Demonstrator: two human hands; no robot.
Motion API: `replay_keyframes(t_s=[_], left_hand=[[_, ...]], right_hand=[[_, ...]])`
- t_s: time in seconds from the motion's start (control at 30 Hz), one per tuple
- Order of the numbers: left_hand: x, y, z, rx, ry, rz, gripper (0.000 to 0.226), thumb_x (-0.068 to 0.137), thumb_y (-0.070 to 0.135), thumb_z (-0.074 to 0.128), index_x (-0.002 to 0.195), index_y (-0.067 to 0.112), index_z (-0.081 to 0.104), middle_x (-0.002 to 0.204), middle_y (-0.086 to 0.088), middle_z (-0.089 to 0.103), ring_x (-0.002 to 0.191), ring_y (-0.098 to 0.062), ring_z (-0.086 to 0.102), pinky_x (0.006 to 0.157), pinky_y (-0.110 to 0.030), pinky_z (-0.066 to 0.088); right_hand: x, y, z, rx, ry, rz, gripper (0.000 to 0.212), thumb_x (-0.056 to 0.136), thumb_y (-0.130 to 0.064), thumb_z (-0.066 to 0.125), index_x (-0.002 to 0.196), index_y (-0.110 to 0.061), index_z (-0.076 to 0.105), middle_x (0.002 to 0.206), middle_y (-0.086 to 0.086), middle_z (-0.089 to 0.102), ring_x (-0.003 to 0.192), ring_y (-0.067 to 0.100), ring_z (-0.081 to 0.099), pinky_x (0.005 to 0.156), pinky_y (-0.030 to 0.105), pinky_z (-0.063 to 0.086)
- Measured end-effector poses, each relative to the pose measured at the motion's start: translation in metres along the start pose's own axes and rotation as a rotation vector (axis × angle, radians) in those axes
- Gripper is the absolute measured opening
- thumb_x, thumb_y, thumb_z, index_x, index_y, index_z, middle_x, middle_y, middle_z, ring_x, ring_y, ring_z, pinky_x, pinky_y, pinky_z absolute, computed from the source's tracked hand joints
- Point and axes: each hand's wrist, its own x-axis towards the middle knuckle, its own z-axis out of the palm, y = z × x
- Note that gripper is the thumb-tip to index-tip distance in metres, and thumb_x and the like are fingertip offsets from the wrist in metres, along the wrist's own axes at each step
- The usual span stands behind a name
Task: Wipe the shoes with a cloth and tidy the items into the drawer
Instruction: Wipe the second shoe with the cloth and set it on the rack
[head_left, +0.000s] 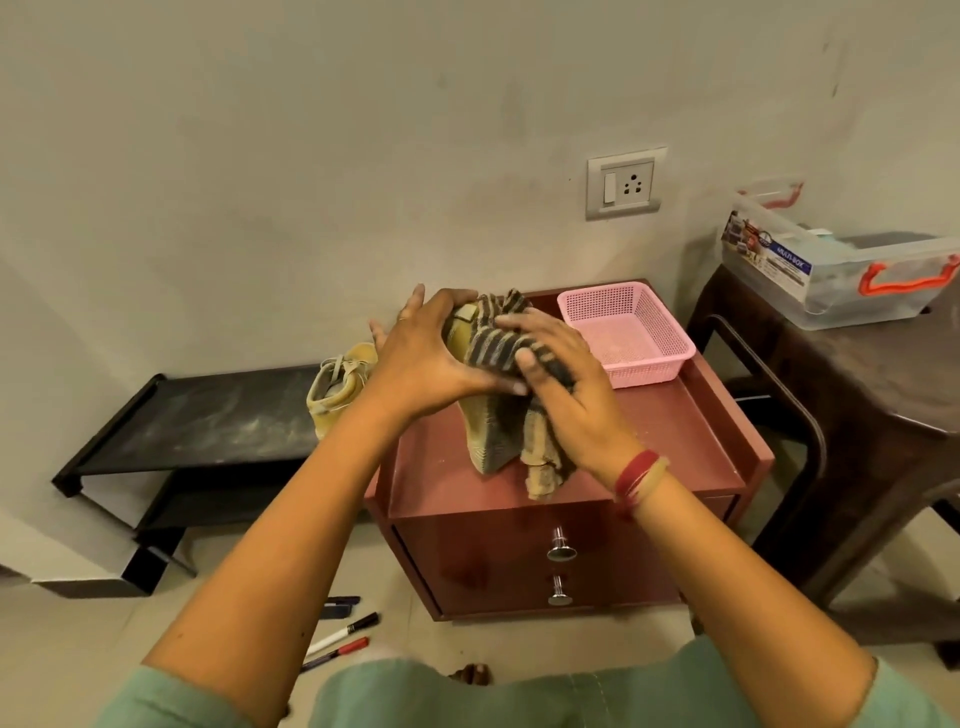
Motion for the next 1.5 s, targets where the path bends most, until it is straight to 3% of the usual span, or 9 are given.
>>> replay_keyframes(t_s=[0.13, 0.47, 0.9, 0.97, 1.07, 1.17, 1.23, 1.3, 1.5], left_hand=[[-0.004, -0.007, -0.001, -0.021, 0.022, -0.014, 0.112, 0.032, 0.087, 0.058, 0.131, 0.037, 0.044, 0.144, 0.006, 0.045, 0.147, -0.017, 0.013, 0.113, -0.063, 0.004], [-0.011, -0.012, -0.004, 0.01, 0.017, 0.013, 0.111, 0.034, 0.086, 0.056, 0.133, 0.037, 0.043, 0.147, 0.007, 0.041, 0.147, -0.015, 0.01, 0.113, -0.063, -0.001], [-0.025, -0.033, -0.016, 0.017, 0.032, -0.002, 0.105, 0.037, 0.084, 0.058, 0.131, 0.038, 0.043, 0.146, 0.01, 0.041, 0.147, -0.013, 0.01, 0.114, -0.061, -0.003], [-0.026, -0.036, -0.014, -0.01, 0.04, -0.003, 0.101, 0.039, 0.082, 0.061, 0.129, 0.039, 0.043, 0.143, 0.009, 0.044, 0.146, -0.015, 0.017, 0.114, -0.062, 0.004], [-0.028, -0.046, -0.016, -0.053, 0.048, -0.016, 0.099, 0.04, 0.085, 0.064, 0.126, 0.042, 0.043, 0.137, 0.009, 0.048, 0.137, -0.02, 0.035, 0.109, -0.062, 0.024], [-0.035, -0.06, -0.024, -0.104, 0.023, -0.049, 0.094, 0.046, 0.073, 0.074, 0.128, 0.039, 0.041, 0.125, 0.015, 0.051, 0.122, -0.015, 0.048, 0.106, -0.046, 0.037], [-0.041, -0.068, -0.031, -0.137, -0.024, -0.095, 0.088, 0.055, 0.049, 0.084, 0.129, 0.032, 0.04, 0.112, 0.015, 0.051, 0.105, -0.011, 0.054, 0.086, -0.02, 0.045], [-0.045, -0.075, -0.035, -0.135, -0.061, -0.138, 0.088, 0.055, 0.039, 0.08, 0.131, 0.026, 0.038, 0.11, 0.009, 0.052, 0.097, -0.011, 0.057, 0.071, -0.016, 0.045], [-0.055, -0.085, -0.023, -0.146, 0.007, -0.268, 0.105, 0.058, 0.05, 0.084, 0.143, 0.02, 0.031, 0.134, -0.005, 0.04, 0.115, -0.022, 0.048, 0.094, -0.034, 0.046]], right_hand=[[0.006, 0.003, -0.007, 0.16, 0.035, 0.141, 0.036, 0.091, -0.041, 0.048, 0.113, -0.015, 0.06, 0.113, 0.005, 0.063, 0.11, 0.015, 0.057, 0.096, 0.034, 0.044], [0.005, -0.001, 0.002, 0.022, -0.06, -0.029, 0.023, 0.092, -0.036, 0.047, 0.108, -0.024, 0.06, 0.112, -0.001, 0.058, 0.111, 0.013, 0.054, 0.097, 0.027, 0.041], [-0.001, -0.007, 0.02, 0.108, -0.051, 0.052, 0.025, 0.089, -0.041, 0.045, 0.105, -0.029, 0.06, 0.111, -0.004, 0.06, 0.11, 0.012, 0.054, 0.095, 0.028, 0.041], [-0.006, -0.009, 0.024, 0.024, -0.104, -0.056, 0.025, 0.091, -0.034, 0.045, 0.109, -0.024, 0.06, 0.115, -0.007, 0.059, 0.115, 0.013, 0.05, 0.1, 0.024, 0.038], [-0.008, 0.001, 0.025, 0.221, -0.102, 0.169, 0.025, 0.094, -0.033, 0.047, 0.109, -0.018, 0.061, 0.112, 0.004, 0.062, 0.109, 0.015, 0.057, 0.091, 0.028, 0.045], [-0.012, 0.008, 0.027, 0.294, -0.042, 0.354, 0.02, 0.096, -0.033, 0.045, 0.1, -0.025, 0.063, 0.101, -0.002, 0.067, 0.097, 0.008, 0.063, 0.083, 0.026, 0.049], [-0.012, 0.004, 0.032, 0.276, 0.081, 0.402, 0.019, 0.096, -0.033, 0.043, 0.097, -0.028, 0.061, 0.093, -0.012, 0.066, 0.086, -0.005, 0.062, 0.076, 0.014, 0.047], [-0.012, 0.001, 0.038, 0.16, 0.174, 0.39, 0.022, 0.096, -0.035, 0.042, 0.104, -0.025, 0.059, 0.094, -0.013, 0.064, 0.084, -0.005, 0.059, 0.072, 0.01, 0.044], [-0.029, -0.001, 0.08, -0.102, -0.229, 0.183, 0.041, 0.096, -0.041, 0.041, 0.129, -0.019, 0.052, 0.125, -0.003, 0.056, 0.116, 0.008, 0.05, 0.098, 0.024, 0.04]])
